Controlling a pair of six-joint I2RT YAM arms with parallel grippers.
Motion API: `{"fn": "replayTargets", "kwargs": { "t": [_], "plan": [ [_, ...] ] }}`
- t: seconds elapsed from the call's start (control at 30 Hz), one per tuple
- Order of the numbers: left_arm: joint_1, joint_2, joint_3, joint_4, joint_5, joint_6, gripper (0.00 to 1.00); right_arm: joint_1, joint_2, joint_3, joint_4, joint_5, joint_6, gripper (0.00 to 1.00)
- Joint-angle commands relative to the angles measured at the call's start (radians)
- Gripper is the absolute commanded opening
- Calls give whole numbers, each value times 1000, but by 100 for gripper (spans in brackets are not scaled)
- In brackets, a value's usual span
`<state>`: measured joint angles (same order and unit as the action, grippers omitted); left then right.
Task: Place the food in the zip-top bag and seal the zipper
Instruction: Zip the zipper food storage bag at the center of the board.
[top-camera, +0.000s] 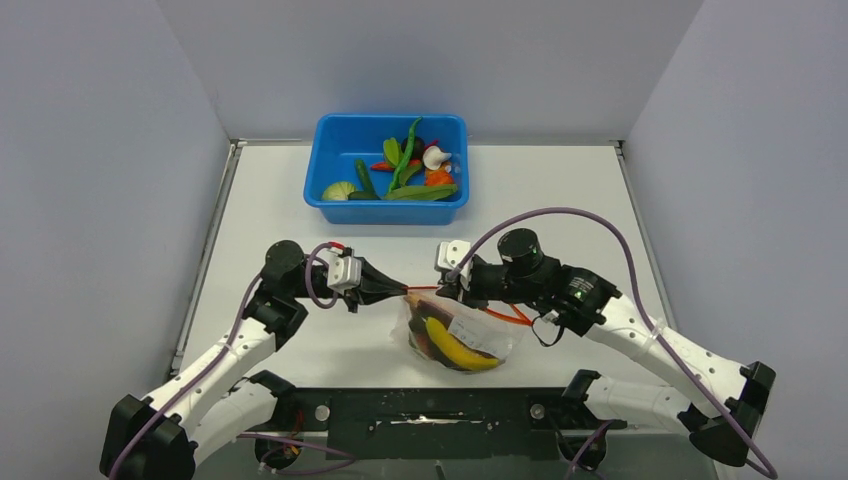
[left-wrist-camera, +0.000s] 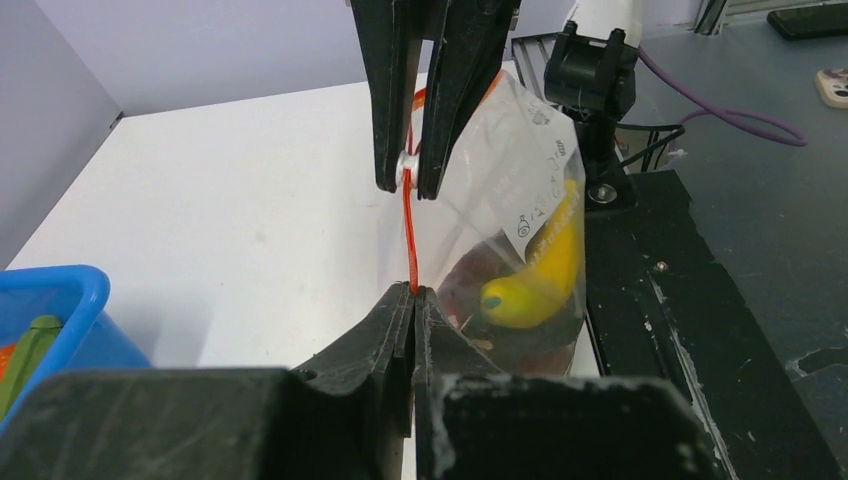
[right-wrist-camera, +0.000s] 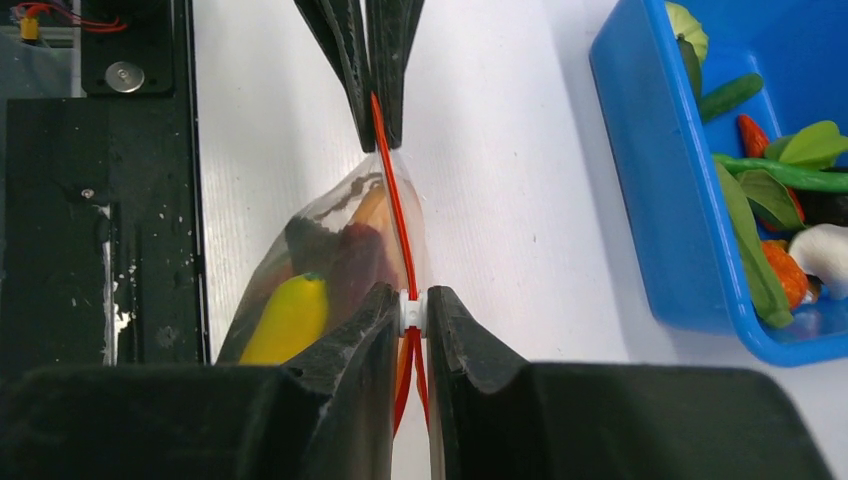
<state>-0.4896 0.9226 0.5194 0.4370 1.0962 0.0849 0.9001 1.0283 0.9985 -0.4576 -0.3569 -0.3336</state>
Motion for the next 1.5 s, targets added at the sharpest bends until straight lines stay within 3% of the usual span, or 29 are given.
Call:
{"fn": "replayTargets", "kwargs": {
  "t": [0.0,0.17,0.3,0.6,1.03,1.23,1.47],
  "plan": [
    [14,-32,53,23,-10,-41,0,-50,-49,20,-46,34,-30,0],
    [14,-34,47,49,-42,-104,0,-50,-25,43,-4,-30,-35,0],
    [13,-29,55,44,-28,-127,27,-49,-1,51,39,-70,-36,0],
    [11,-18,76,-19,-29,-56,40,-44,45,71,92,-93,-30,0],
    [4,89,172,-88,42,16,41,-32,59,62,140,-113,-18,0],
    [-16,121,223,-225,34,116,41,-31,74,61,164,-122,-18,0],
    [-30,129,247,-320,6,183,26,-32,79,60,176,-132,-18,0]
  ]
}}
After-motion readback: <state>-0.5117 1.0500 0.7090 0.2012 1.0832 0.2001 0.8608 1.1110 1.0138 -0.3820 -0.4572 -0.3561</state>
